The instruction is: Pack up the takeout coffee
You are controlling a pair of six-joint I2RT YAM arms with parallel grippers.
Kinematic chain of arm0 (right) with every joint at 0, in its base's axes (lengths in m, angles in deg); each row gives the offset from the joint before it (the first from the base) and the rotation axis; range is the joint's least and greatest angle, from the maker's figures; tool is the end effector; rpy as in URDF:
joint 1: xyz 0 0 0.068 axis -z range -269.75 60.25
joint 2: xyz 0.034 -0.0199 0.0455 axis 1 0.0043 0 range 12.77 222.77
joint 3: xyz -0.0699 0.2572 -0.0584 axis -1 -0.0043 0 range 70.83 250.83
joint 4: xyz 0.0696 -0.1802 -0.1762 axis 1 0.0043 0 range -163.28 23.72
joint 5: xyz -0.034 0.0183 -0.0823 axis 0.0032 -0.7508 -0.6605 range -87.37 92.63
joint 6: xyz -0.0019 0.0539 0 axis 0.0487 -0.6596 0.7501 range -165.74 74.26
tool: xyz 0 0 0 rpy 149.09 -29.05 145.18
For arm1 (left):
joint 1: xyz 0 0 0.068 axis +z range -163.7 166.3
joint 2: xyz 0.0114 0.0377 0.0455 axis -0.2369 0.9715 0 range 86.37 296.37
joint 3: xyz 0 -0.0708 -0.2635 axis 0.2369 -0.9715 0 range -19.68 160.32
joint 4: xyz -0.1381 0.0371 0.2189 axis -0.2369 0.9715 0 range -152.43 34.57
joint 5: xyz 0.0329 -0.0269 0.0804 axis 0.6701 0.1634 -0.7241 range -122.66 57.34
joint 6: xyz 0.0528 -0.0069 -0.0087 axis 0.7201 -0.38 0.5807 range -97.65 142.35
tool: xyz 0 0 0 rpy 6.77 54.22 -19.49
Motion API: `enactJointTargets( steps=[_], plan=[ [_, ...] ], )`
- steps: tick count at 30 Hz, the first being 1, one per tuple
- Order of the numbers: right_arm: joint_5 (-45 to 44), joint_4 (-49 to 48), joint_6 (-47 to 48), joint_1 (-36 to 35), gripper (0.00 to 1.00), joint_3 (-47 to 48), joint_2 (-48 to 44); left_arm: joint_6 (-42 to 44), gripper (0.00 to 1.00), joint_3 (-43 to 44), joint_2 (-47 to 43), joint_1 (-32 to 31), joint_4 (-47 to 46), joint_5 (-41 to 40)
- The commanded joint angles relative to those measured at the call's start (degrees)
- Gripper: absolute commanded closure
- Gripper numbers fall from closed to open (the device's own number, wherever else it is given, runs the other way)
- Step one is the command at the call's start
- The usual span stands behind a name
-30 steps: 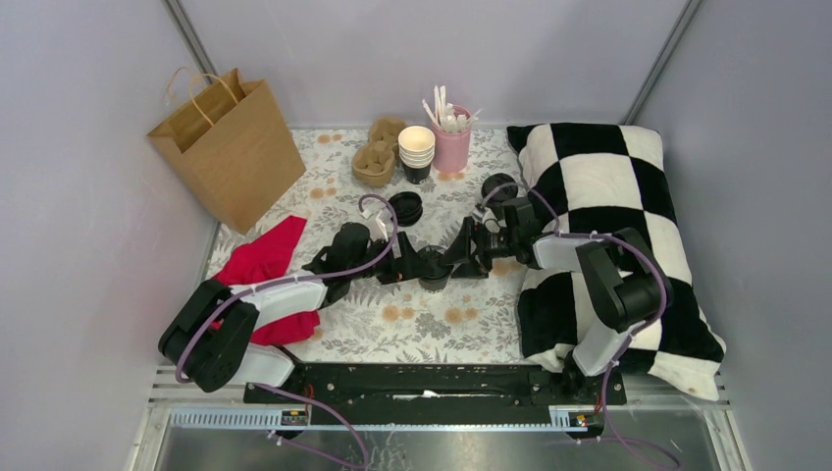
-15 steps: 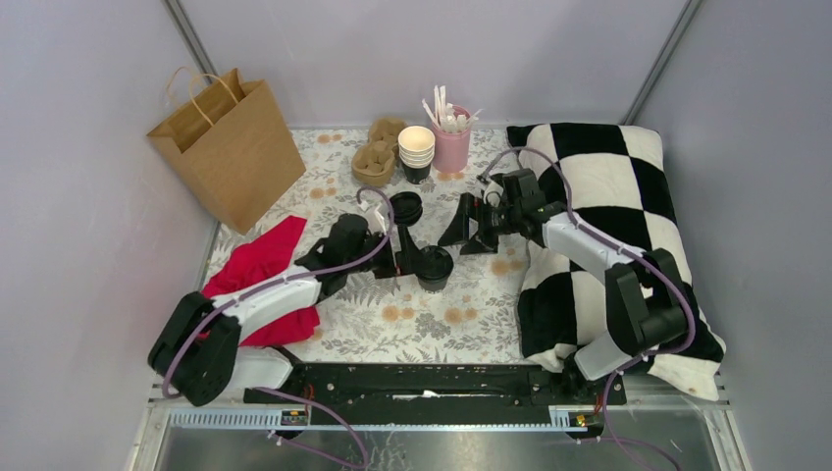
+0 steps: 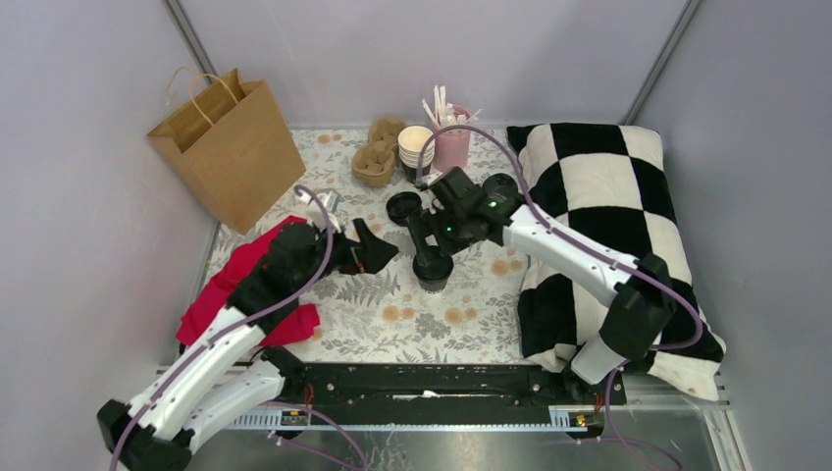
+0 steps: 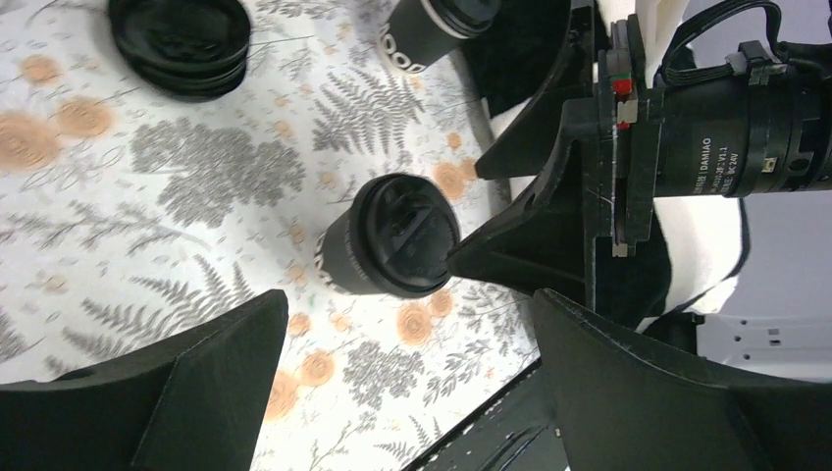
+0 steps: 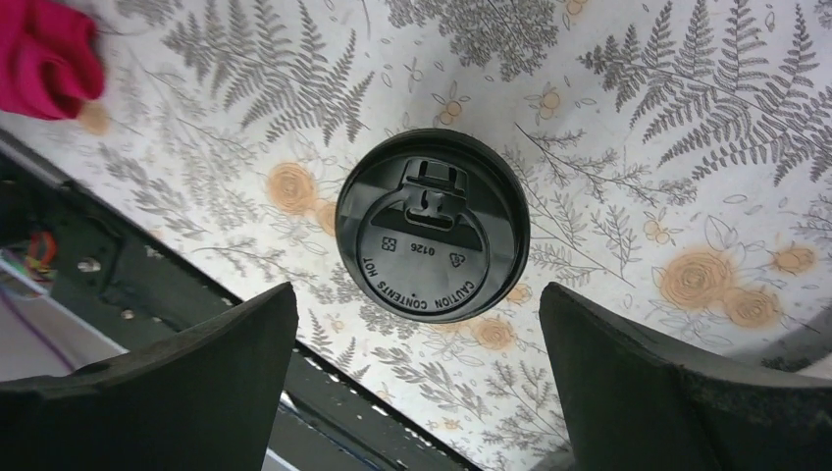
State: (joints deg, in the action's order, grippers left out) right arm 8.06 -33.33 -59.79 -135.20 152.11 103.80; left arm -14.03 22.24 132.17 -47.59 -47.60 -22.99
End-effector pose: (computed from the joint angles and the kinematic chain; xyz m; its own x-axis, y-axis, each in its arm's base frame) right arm 0.2412 0.2498 0.3116 -0.7016 -0.3683 -0.6100 -0.6001 0.7671 0.2270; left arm 0.1526 -0.1097 0.3111 -0.6189 -0.2886 -0.7305 0.3908 0.6936 -0.6052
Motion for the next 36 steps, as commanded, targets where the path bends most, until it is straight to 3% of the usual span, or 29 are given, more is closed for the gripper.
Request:
enactJointTargets(
  steps=[1,32,36],
  plan=[
    [-10.15,6.45,2.01,-2.91,0.00,3.88,3.14,1.26,0.01,-2.17,-5.65,0.32,8.07,-6.64],
    [-12.57,7.91,2.19,-8.66,0.00,9.51,11.12,-1.06,0.01,-5.62,-7.66,0.35,6.82,-4.75],
    [-13.14,8.13,2.10,-8.82,0.04,9.95,12.00,-1.18,0.01,-5.90,-7.98,0.32,6.86,-4.70]
  ],
)
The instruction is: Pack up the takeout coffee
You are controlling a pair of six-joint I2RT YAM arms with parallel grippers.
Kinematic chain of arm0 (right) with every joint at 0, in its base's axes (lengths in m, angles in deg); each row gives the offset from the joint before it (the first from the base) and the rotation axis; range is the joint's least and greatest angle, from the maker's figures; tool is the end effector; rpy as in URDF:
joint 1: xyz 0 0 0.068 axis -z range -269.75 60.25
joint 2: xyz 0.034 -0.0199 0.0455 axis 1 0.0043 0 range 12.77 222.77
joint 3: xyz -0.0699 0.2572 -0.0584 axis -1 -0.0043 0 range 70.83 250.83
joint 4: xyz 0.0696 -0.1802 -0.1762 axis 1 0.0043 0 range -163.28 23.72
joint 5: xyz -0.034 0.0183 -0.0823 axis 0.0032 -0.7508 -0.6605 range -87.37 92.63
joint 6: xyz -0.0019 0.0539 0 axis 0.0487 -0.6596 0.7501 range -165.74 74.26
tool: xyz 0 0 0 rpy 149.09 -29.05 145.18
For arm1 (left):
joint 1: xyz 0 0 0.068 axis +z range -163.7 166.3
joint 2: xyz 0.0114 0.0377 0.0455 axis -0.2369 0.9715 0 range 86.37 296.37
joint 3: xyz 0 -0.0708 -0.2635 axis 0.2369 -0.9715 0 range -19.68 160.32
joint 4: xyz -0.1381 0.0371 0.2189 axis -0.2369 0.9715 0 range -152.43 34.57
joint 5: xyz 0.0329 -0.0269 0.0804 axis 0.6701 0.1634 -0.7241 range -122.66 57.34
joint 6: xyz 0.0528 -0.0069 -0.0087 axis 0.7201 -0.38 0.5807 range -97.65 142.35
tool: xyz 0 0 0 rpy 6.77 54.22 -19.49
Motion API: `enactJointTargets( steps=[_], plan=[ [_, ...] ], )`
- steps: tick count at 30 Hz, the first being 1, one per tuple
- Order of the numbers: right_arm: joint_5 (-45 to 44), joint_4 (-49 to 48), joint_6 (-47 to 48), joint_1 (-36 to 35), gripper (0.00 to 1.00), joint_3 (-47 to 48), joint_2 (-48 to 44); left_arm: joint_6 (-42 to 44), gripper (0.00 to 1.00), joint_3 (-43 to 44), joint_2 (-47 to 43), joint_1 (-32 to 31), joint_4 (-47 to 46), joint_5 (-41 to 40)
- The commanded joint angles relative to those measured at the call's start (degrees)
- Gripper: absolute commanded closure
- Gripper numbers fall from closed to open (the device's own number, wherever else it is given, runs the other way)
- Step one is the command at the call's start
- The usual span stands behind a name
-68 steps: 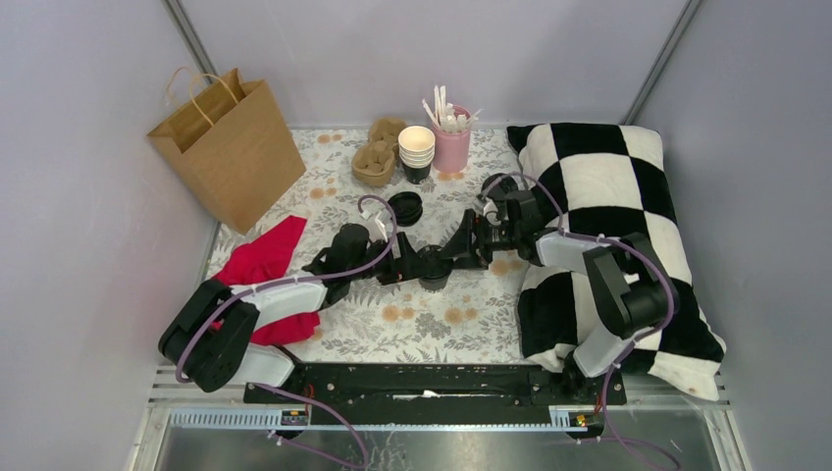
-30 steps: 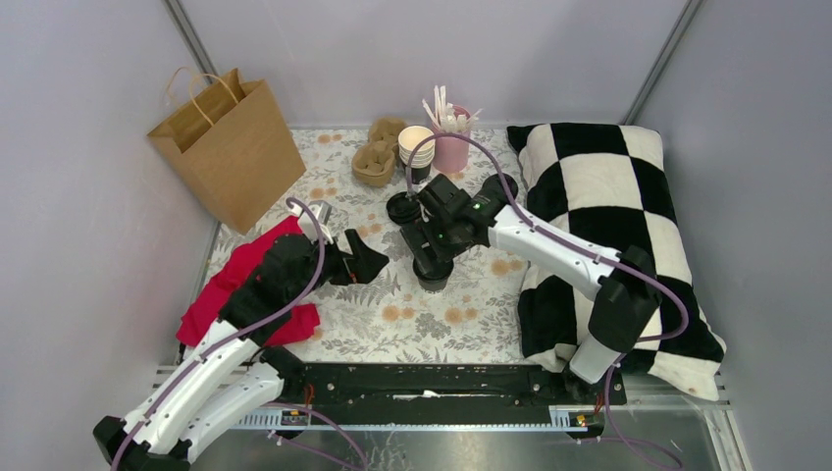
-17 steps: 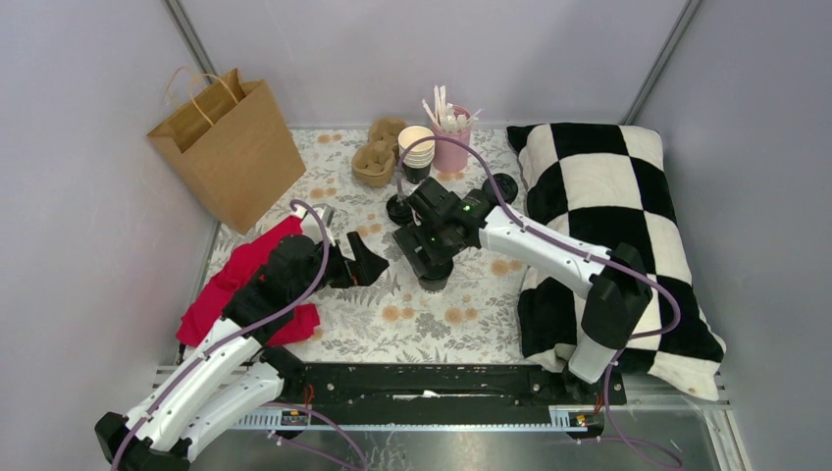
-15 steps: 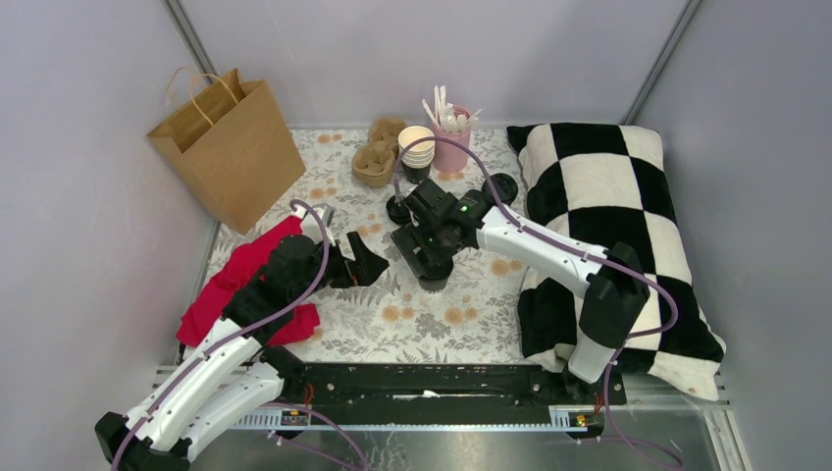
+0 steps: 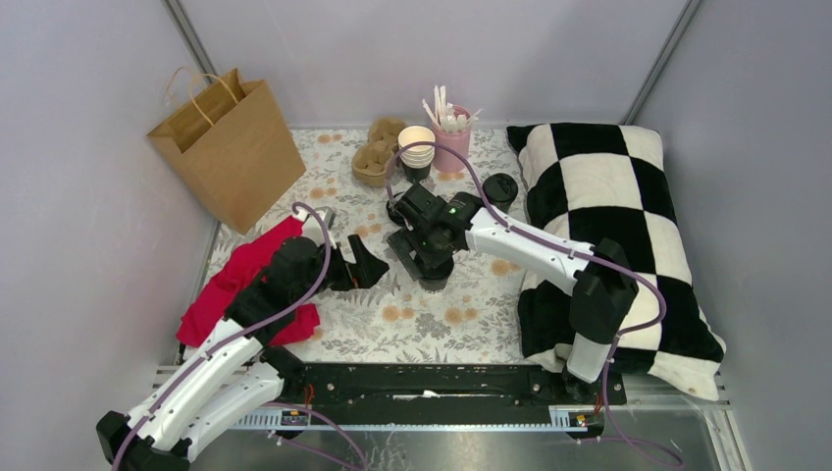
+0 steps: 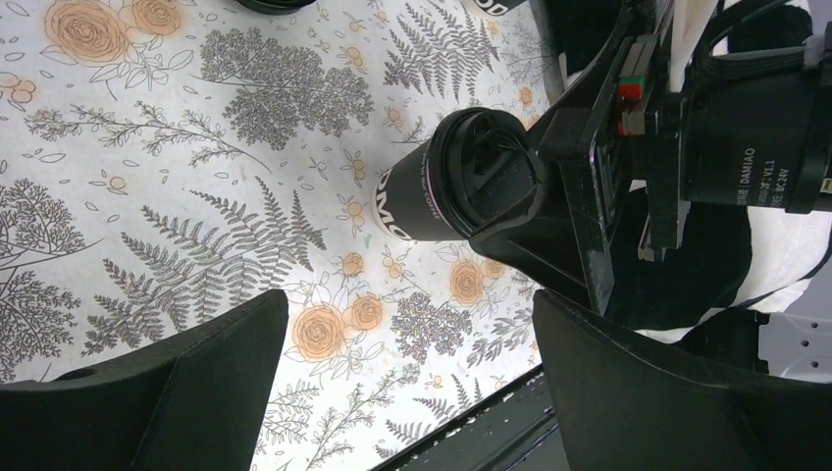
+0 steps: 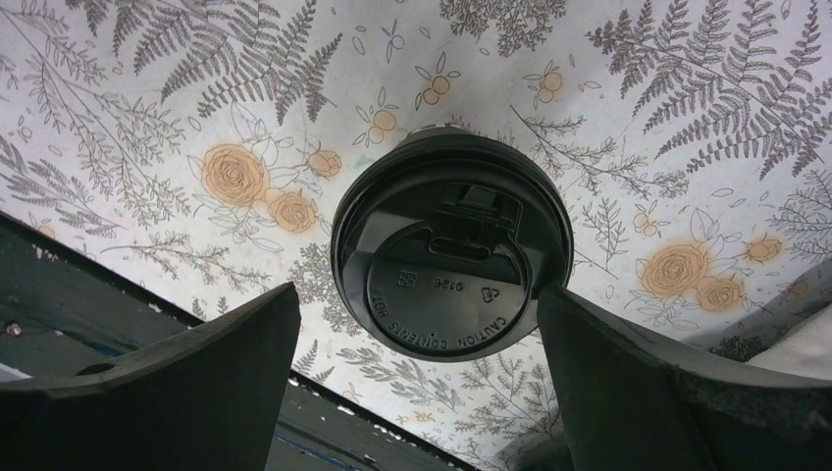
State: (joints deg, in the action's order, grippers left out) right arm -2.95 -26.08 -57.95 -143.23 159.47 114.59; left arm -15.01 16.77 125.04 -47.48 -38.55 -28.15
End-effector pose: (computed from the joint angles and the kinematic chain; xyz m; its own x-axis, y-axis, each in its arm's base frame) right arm 0.2292 0.3037 0.2793 -0.6687 -0.5494 -0.5010 -0.6444 0.7643 0.0219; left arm 0.1309 -0.0910 0.2808 -0.6628 -0.2845 -0.6927 0.2652 0.7759 -0.5724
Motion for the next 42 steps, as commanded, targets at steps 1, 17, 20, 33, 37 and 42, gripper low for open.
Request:
enactJointTargets(
  steps=[1,17,20,33,37,42],
  plan=[
    [-2.60,0.94,0.13,-0.88,0.05,2.66,1.30,-0.17,0.01,-0.48,-0.88,0.21,-2.17,0.41],
    [-5.48,1.30,-0.18,-1.33,0.04,3.37,-1.38,0.10,0.01,-0.52,-0.27,0.22,-2.53,0.71],
    [-5.40,0.34,-0.27,-1.37,0.01,2.23,-1.10,0.10,0.01,-0.48,-0.21,0.21,-2.62,0.86],
    [-7.40,-1.07,-0.89,-1.32,0.04,1.25,1.15,0.12,0.01,-0.60,-1.44,0.25,-1.35,0.33],
    [-6.97,-1.32,-0.80,-1.26,0.04,0.64,1.71,0.10,0.01,-0.71,-1.66,0.21,-1.24,0.57],
    [-6.85,-2.03,-0.97,-1.18,0.08,-0.35,1.67,0.17,0.01,-0.55,-2.48,0.21,-0.42,0.27]
  ],
)
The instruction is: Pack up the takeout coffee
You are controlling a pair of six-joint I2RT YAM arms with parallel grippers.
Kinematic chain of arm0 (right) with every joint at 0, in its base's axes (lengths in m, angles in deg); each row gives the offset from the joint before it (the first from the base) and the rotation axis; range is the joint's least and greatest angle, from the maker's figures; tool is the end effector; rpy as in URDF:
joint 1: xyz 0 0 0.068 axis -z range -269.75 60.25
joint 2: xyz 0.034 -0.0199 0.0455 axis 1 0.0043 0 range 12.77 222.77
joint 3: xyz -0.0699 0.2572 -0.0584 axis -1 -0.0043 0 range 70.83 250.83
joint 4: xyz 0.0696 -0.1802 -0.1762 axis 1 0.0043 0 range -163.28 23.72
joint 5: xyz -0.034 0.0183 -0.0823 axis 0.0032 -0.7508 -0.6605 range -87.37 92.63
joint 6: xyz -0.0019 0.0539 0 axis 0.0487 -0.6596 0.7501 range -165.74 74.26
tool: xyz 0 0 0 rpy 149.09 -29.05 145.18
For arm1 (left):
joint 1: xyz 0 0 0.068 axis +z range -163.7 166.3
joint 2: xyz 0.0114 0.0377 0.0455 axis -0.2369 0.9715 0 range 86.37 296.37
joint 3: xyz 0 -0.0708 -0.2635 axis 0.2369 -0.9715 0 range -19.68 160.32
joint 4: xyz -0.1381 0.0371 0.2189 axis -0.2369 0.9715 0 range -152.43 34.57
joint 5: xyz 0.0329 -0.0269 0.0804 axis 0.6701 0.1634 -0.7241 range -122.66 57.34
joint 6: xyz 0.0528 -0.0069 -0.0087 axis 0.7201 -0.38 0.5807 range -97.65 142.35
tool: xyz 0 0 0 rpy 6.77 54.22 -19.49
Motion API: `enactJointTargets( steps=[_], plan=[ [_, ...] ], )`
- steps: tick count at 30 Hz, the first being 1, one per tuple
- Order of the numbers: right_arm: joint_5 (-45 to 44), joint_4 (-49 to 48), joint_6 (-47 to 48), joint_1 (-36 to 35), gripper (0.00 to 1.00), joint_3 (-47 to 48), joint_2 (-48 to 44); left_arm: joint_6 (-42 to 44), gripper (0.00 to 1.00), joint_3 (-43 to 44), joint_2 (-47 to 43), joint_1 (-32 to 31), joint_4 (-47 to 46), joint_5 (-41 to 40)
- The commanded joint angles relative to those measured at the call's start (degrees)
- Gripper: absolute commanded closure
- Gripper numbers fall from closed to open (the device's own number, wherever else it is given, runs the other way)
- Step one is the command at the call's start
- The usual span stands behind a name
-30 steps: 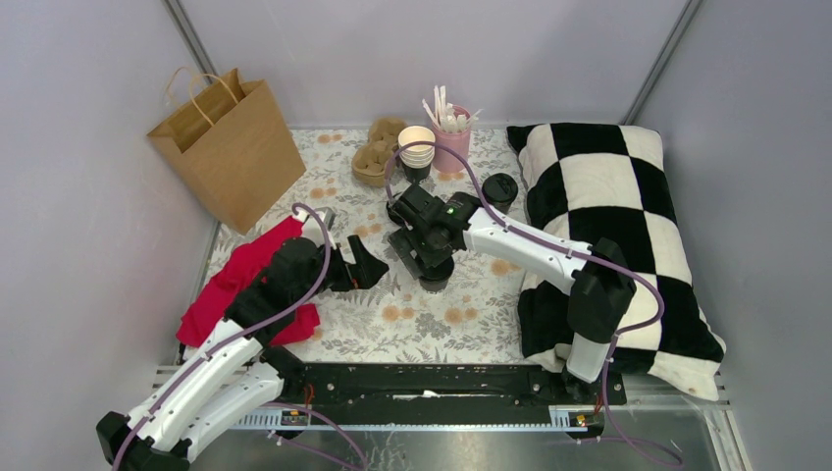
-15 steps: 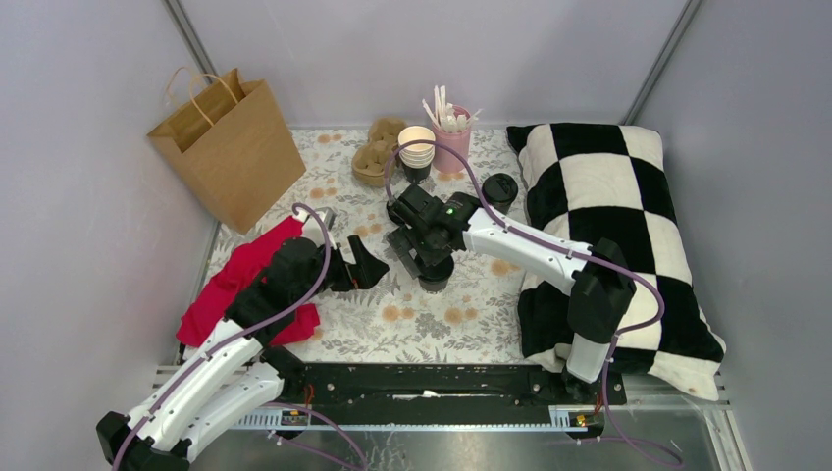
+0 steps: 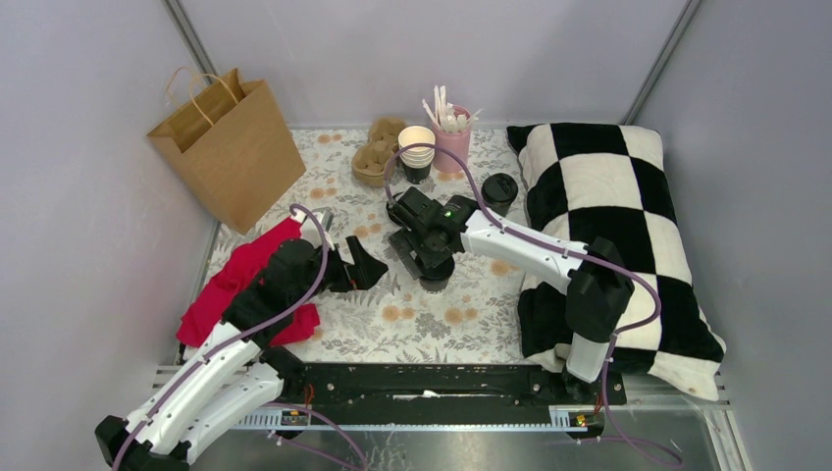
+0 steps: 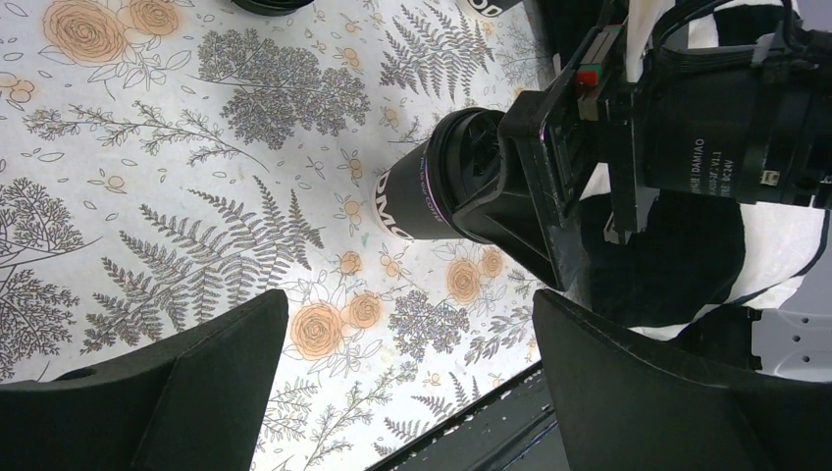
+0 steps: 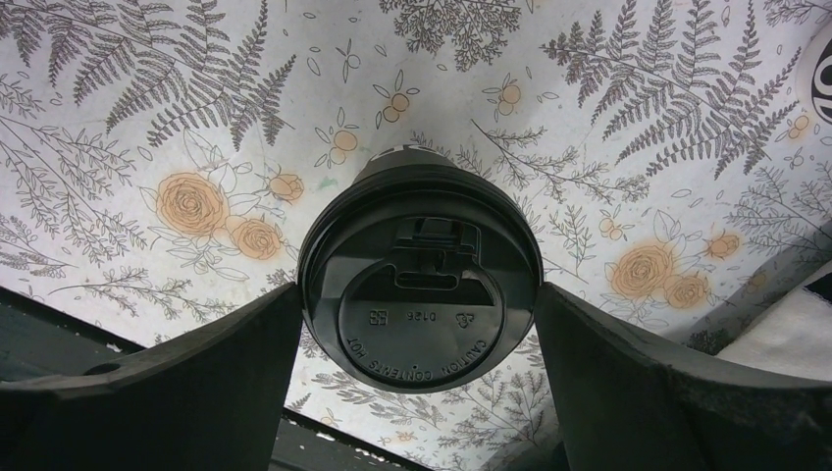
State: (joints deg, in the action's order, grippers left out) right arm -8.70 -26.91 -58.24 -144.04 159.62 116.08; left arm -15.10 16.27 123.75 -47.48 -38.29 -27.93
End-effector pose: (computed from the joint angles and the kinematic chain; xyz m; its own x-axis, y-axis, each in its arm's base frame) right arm 0.2310 0.3093 0.2719 -0.6581 -0.5520 -0.5121 -0.6125 0.7880 -0.0623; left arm 0.1275 -0.0889 0.2804 -0.6595 -0.2879 -0.6944 0.2707 0.7708 -0.5767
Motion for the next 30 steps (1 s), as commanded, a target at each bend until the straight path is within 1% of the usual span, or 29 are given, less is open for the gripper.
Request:
enactJointTargets(
  steps=[1,11,15,20,24,30],
  plan=[
    [-1.00,-1.19,-0.69,-0.34,0.09,-0.47,0.18,0.23,0.01,-0.01,-1.24,0.22,-0.53,-0.10],
    [-2.54,-0.78,-0.94,-0.33,0.17,-0.46,-1.44,0.18,0.01,0.04,-1.34,0.27,-0.33,-0.15],
    [-4.38,-1.01,-1.02,-0.03,0.19,-1.12,-2.90,0.10,0.01,0.13,-1.19,0.21,-0.35,0.03],
    [-5.19,-2.18,-1.13,2.21,0.19,-3.14,-4.87,0.02,0.01,-0.02,-1.66,0.21,-0.25,0.27],
    [-5.59,-3.62,-0.79,5.96,0.19,-5.73,-7.35,-0.08,0.01,-0.02,-2.26,0.21,0.24,0.20],
    [-4.96,-6.68,0.66,16.70,0.19,-10.24,-11.13,0.05,0.01,0.40,-2.60,0.23,0.95,0.21]
  ],
)
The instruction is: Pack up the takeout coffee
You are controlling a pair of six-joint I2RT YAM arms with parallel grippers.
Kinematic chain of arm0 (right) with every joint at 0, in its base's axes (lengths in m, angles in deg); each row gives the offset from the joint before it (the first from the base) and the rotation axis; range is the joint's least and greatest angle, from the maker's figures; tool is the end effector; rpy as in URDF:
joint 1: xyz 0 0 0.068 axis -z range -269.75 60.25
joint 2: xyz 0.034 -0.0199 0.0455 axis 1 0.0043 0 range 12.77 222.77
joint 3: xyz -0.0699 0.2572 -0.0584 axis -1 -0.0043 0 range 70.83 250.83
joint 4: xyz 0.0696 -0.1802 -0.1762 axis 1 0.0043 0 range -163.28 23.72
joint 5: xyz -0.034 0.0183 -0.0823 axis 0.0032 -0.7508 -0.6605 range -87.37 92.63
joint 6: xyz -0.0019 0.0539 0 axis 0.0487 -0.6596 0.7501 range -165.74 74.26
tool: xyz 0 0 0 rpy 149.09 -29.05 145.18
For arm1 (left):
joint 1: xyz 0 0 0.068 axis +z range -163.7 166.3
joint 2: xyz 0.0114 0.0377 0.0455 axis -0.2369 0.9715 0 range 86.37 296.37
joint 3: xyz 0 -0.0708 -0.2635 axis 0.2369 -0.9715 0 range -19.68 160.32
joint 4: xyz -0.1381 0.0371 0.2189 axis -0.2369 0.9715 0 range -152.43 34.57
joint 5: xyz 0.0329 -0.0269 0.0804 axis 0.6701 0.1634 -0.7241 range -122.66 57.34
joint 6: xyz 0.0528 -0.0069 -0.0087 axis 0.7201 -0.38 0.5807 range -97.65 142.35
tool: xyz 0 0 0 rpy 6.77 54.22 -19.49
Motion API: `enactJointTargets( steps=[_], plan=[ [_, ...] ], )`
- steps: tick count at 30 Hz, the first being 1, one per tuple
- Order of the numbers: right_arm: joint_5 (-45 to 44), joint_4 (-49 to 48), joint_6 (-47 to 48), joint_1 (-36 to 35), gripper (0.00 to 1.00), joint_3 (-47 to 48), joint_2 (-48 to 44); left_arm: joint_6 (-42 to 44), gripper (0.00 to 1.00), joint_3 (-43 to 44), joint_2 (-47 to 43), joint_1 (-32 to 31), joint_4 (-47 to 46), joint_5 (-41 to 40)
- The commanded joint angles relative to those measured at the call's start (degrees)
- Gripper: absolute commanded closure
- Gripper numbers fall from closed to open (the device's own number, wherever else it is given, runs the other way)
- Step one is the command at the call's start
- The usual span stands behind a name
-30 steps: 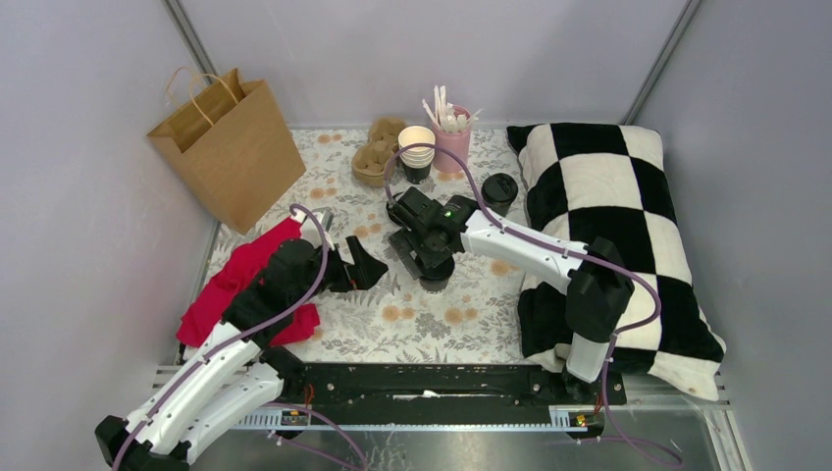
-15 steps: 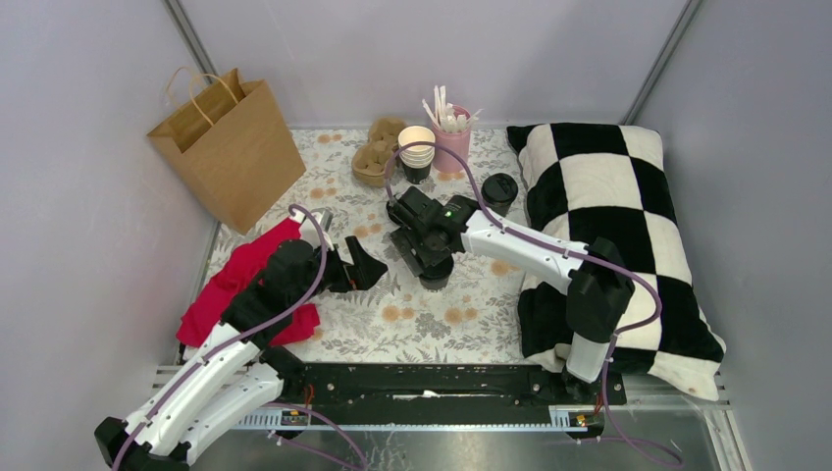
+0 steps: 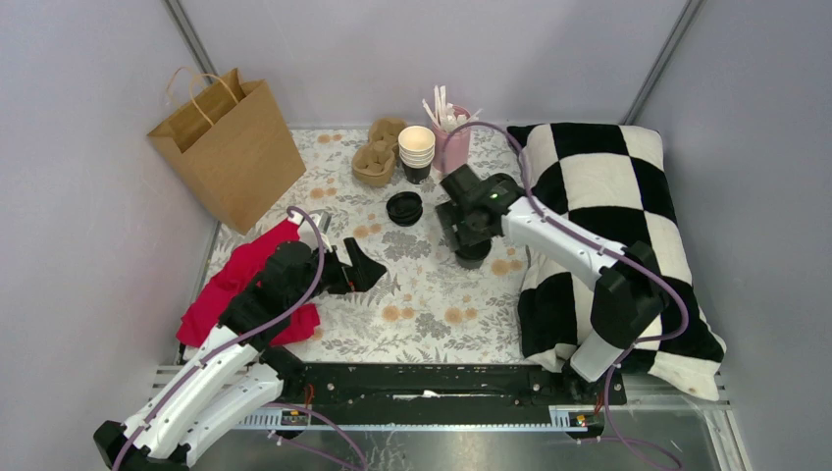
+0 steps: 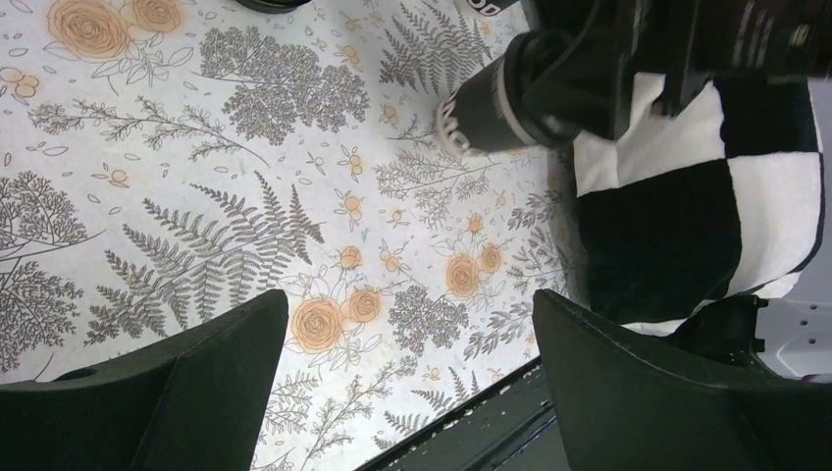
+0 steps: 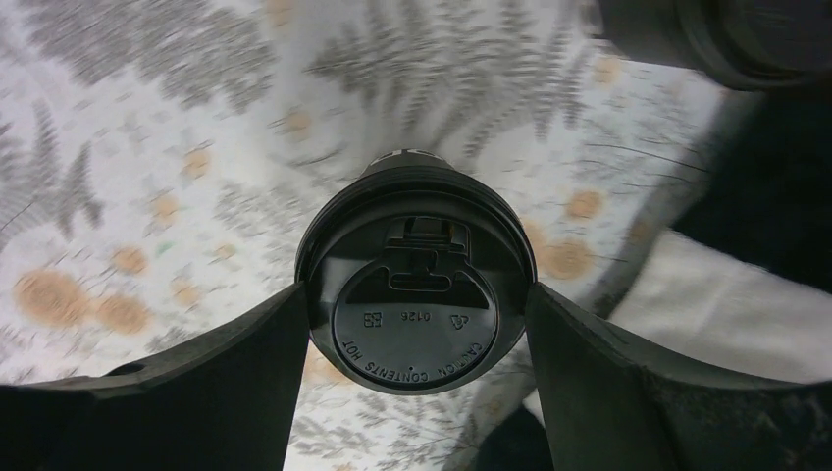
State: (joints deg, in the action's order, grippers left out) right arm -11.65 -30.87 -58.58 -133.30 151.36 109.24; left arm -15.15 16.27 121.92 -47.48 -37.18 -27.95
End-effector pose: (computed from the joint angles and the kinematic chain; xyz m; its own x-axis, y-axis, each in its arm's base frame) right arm 0.2661 0.2408 0.2739 -0.7290 -0.3960 -0.5583 -0.4225 0.9021 -0.0881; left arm 0.1223 -0.0854 0.2827 -0.6523 -0.2936 -0.6988 0.2760 0.7666 -0.5797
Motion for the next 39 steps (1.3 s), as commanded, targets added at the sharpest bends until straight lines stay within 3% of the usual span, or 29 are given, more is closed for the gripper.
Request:
enactJointTargets(
  steps=[1,7,12,21,29,39],
  plan=[
    [-1.84,-3.34,1.29,7.67,0.19,-2.56,-4.61,0.11,0.01,0.48,-0.67,0.23,-0.13,0.24],
    [-0.43,-6.56,2.79,15.96,0.18,-3.59,-4.25,0.40,0.01,1.14,-0.50,0.23,0.18,0.58],
    [0.21,-8.25,3.17,18.94,0.18,-4.26,-3.41,0.84,0.01,2.14,-1.07,0.21,1.88,-0.27],
    [0.97,-8.57,2.91,19.21,0.13,-4.90,-1.39,1.10,0.01,4.54,-0.38,0.21,2.51,-0.12],
    [2.75,-5.66,2.70,19.22,0.00,-2.09,-1.22,2.88,0.01,8.21,2.24,0.21,3.11,-1.03],
    [4.99,0.17,1.64,19.12,0.00,4.86,-7.56,9.41,0.01,19.64,15.28,0.93,3.93,-7.20]
  ],
)
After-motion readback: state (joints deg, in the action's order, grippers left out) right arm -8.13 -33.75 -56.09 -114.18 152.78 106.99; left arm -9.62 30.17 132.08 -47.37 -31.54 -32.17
